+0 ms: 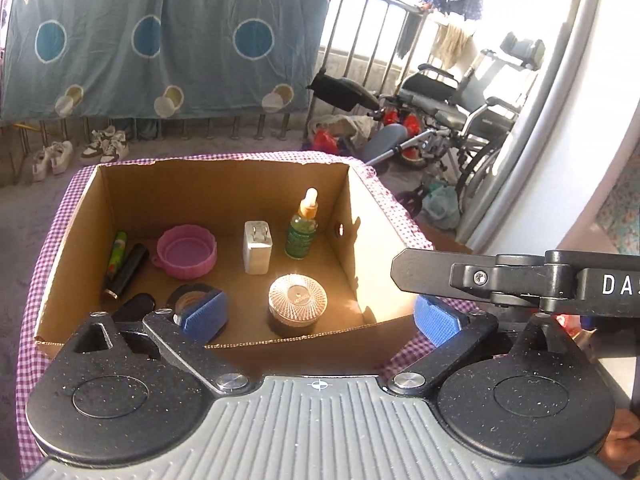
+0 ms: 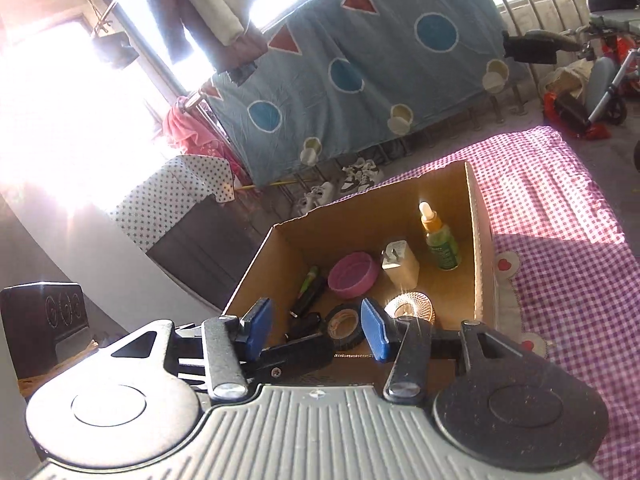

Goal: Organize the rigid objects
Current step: 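Lower the gold jar into the box and open the right gripper, then move the open right gripper to the white supplement bottle and close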

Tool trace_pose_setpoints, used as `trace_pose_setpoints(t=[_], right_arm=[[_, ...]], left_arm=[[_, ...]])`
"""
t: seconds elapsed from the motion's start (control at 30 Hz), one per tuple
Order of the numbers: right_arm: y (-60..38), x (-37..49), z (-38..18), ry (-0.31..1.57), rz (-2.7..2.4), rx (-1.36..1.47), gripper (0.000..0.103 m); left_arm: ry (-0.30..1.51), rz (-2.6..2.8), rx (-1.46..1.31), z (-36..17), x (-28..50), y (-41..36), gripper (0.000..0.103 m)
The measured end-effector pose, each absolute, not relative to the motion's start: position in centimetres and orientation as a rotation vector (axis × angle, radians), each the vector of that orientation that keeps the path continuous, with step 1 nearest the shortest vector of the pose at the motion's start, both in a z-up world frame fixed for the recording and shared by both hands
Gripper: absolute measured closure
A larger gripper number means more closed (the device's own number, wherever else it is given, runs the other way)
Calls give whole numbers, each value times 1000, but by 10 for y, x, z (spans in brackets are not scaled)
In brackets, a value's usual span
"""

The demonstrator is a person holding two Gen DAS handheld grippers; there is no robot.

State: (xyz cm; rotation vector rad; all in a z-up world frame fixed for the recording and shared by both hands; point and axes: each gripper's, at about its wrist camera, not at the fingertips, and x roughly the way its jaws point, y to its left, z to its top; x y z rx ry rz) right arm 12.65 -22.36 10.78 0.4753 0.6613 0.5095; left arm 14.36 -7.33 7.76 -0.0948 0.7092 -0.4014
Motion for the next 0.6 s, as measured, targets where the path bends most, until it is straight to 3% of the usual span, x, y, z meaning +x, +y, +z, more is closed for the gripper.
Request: trace_pose_setpoints(t=[0.6], right_arm=[[-185,95,102,705,582,517,49]], left_arm=[[648,-267,-145,61,81,12,1]])
